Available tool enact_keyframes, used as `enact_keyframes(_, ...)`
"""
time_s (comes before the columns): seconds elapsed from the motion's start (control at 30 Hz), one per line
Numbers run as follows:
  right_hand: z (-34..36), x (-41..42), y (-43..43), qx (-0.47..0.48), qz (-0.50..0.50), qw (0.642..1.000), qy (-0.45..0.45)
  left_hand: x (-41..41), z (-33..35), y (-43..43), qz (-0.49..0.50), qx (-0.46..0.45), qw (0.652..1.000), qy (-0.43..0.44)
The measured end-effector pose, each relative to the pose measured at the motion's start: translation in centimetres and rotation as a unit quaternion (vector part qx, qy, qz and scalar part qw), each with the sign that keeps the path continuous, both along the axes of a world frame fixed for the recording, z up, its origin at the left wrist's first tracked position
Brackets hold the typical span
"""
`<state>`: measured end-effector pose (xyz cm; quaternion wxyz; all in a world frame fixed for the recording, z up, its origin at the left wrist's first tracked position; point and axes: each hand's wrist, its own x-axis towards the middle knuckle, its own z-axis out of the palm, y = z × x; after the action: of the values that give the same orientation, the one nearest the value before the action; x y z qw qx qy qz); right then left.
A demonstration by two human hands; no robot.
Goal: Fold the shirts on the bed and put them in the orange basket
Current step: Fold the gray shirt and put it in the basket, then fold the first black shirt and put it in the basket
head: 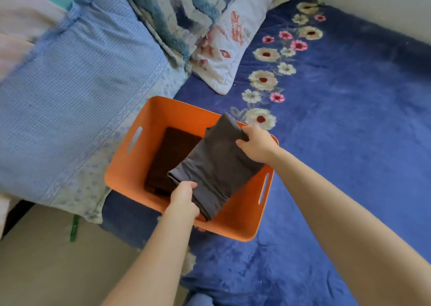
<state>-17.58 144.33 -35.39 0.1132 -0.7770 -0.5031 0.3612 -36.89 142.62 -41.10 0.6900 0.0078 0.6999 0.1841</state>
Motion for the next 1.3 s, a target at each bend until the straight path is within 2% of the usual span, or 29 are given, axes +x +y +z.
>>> enact_keyframes(0.13,-4.5,-1.1,1.8,-0.070,0.080,0.989,-0.104,1.0,-4.1,-0.2,0.013,-0.091,0.995,0.036)
enact_keyframes(0.23,-6.3,-1.6,3.0,-0.087,0.121,0.976,-0.159,1.9,-5.1,0.2,0.006,-0.138,0.989,0.054)
enact_keyframes(0.3,-7.4,-2.0,3.6,-0.106,0.150,0.963,-0.199,2.4,-5.8,0.4,-0.039,-0.151,0.986,0.061)
enact_keyframes(0.4,-9.0,-2.7,3.9,-0.116,0.214,0.924,-0.295,3.4,-7.0,1.3,-0.151,-0.154,0.973,0.086)
enact_keyframes(0.47,-10.0,-3.2,3.7,-0.092,0.246,0.907,-0.328,4.0,-7.9,1.6,-0.244,-0.139,0.947,0.154)
enact_keyframes(0.53,-10.9,-3.7,3.4,-0.075,0.271,0.899,-0.335,4.2,-7.7,1.4,-0.367,-0.047,0.894,0.252)
enact_keyframes(0.57,-11.5,-3.9,3.2,-0.083,0.280,0.897,-0.332,4.2,-7.3,1.0,-0.441,0.026,0.849,0.289)
enact_keyframes(0.63,-13.1,-4.1,3.2,-0.132,0.274,0.902,-0.307,4.5,-7.4,0.4,-0.612,0.100,0.739,0.262)
enact_keyframes(0.67,-13.9,-4.1,3.3,-0.163,0.264,0.906,-0.287,4.8,-8.3,0.3,-0.678,0.076,0.696,0.225)
enact_keyframes(0.73,-15.8,-3.9,3.2,-0.215,0.245,0.914,-0.240,5.2,-10.5,0.2,-0.757,-0.034,0.633,0.161)
enact_keyframes(0.83,-18.5,-3.3,2.5,-0.242,0.236,0.920,-0.200,5.6,-12.3,-0.3,-0.802,-0.110,0.574,0.124)
enact_keyframes(0.97,-19.5,-2.4,1.9,-0.246,0.234,0.925,-0.173,5.0,-13.2,-0.8,-0.818,-0.122,0.550,0.117)
enact_keyframes(1.07,-17.9,-2.1,2.1,-0.248,0.215,0.935,-0.137,4.2,-13.7,-0.6,-0.833,-0.076,0.540,0.096)
enact_keyframes(1.13,-15.1,-1.9,1.5,-0.235,0.203,0.941,-0.136,4.0,-11.5,-0.4,-0.829,-0.013,0.550,0.103)
enact_keyframes(1.23,-10.5,-1.8,-0.3,-0.167,0.198,0.952,-0.164,3.8,-7.8,-0.2,-0.775,0.103,0.607,0.139)
enact_keyframes(1.3,-7.2,-1.8,-2.3,-0.094,0.198,0.956,-0.195,4.0,-4.6,-1.0,-0.733,0.180,0.632,0.177)
